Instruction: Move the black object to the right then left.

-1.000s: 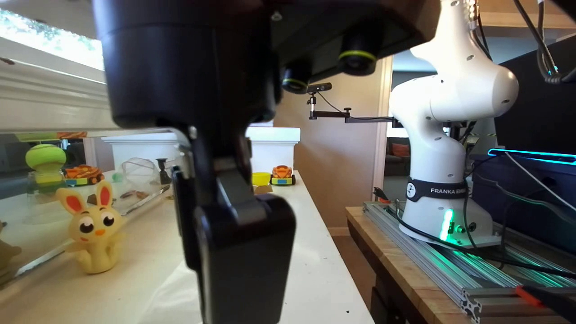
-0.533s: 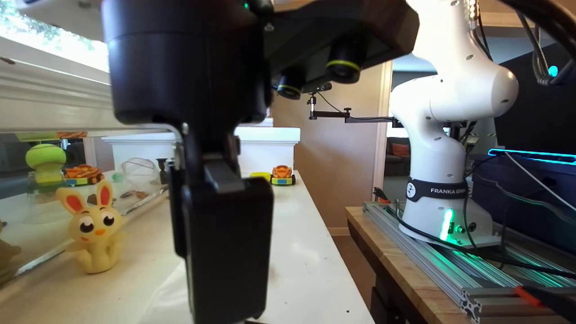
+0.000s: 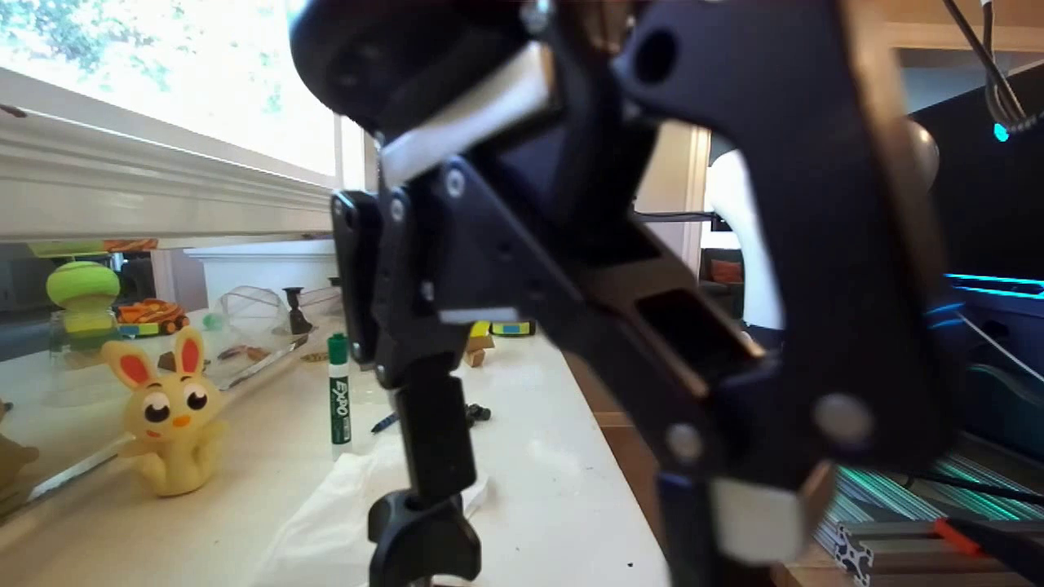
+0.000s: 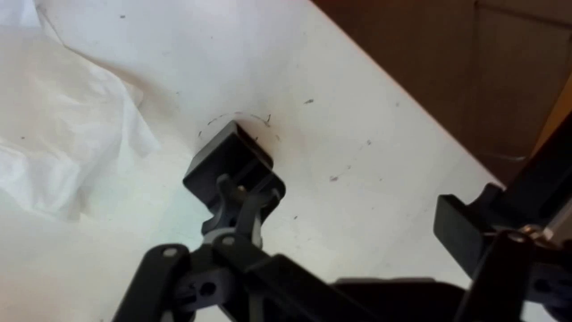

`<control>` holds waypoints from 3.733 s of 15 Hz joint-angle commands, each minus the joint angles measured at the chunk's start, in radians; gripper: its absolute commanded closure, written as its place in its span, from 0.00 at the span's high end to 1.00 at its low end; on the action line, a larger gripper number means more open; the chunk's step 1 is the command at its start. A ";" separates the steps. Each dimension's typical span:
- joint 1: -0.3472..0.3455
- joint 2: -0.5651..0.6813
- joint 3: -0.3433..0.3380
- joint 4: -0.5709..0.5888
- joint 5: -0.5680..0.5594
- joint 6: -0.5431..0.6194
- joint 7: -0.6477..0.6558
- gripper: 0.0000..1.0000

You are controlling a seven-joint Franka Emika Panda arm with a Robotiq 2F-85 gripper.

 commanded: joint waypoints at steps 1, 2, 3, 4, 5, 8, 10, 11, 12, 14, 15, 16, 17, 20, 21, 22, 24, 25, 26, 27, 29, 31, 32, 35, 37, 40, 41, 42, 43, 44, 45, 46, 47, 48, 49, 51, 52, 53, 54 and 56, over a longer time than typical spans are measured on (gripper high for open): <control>-0.040 0.001 0.020 0.016 0.059 -0.165 -0.151 1.00; -0.037 -0.001 0.009 0.014 0.029 -0.193 -0.149 1.00; -0.035 -0.003 -0.001 0.014 0.004 -0.219 -0.135 1.00; -0.034 -0.002 -0.010 0.019 -0.019 -0.243 -0.128 1.00; -0.030 -0.002 -0.017 0.026 -0.041 -0.262 -0.112 1.00; -0.023 0.015 -0.034 0.058 -0.119 -0.290 -0.104 1.00; -0.024 0.035 -0.034 0.079 -0.145 -0.278 -0.123 1.00; -0.025 0.043 -0.033 0.088 -0.150 -0.270 -0.131 1.00; -0.024 0.054 -0.032 0.100 -0.154 -0.268 -0.140 1.00; -0.023 0.073 -0.031 0.115 -0.161 -0.254 -0.155 1.00; -0.021 0.084 -0.032 0.125 -0.168 -0.255 -0.163 1.00; -0.018 0.094 -0.034 0.133 -0.178 -0.249 -0.165 1.00; -0.015 0.104 -0.036 0.141 -0.188 -0.246 -0.166 1.00; -0.006 0.128 -0.040 0.160 -0.221 -0.224 -0.165 1.00; -0.003 0.134 -0.040 0.166 -0.230 -0.215 -0.166 1.00; 0.000 0.140 -0.041 0.170 -0.241 -0.204 -0.168 1.00; 0.004 0.148 -0.041 0.178 -0.254 -0.188 -0.169 1.00; 0.005 0.150 -0.041 0.177 -0.257 -0.178 -0.172 1.00; 0.006 0.152 -0.041 0.178 -0.259 -0.171 -0.176 0.93; 0.008 0.155 -0.041 0.179 -0.263 -0.166 -0.180 0.74; 0.008 0.156 -0.040 0.178 -0.264 -0.158 -0.189 0.59; 0.010 0.152 -0.041 0.173 -0.261 -0.146 -0.181 0.45; 0.011 0.150 -0.044 0.171 -0.260 -0.139 -0.169 0.36; 0.015 0.152 -0.050 0.173 -0.256 -0.119 -0.133 0.23; 0.019 0.157 -0.055 0.176 -0.250 -0.104 -0.100 0.23; 0.025 0.165 -0.062 0.177 -0.228 -0.071 -0.018 0.23; 0.027 0.169 -0.064 0.179 -0.219 -0.063 0.015 0.23; 0.029 0.173 -0.064 0.181 -0.209 -0.054 0.045 0.23; 0.031 0.175 -0.064 0.182 -0.200 -0.044 0.078 0.23; 0.033 0.175 -0.065 0.182 -0.194 -0.035 0.110 0.23; 0.035 0.174 -0.067 0.181 -0.188 -0.023 0.139 0.23; 0.038 0.174 -0.069 0.179 -0.186 -0.016 0.167 0.23; 0.040 0.173 -0.071 0.177 -0.180 -0.002 0.196 0.23; 0.044 0.172 -0.075 0.174 -0.178 0.004 0.225 0.23; 0.048 0.171 -0.079 0.171 -0.178 0.008 0.255 0.23; 0.054 0.163 -0.086 0.160 -0.174 0.018 0.311 0.23; 0.057 0.158 -0.089 0.152 -0.170 0.025 0.342 0.23; 0.059 0.155 -0.091 0.148 -0.167 0.032 0.365 0.23; 0.062 0.150 -0.094 0.139 -0.164 0.041 0.393 0.23; 0.066 0.147 -0.097 0.133 -0.160 0.052 0.429 0.23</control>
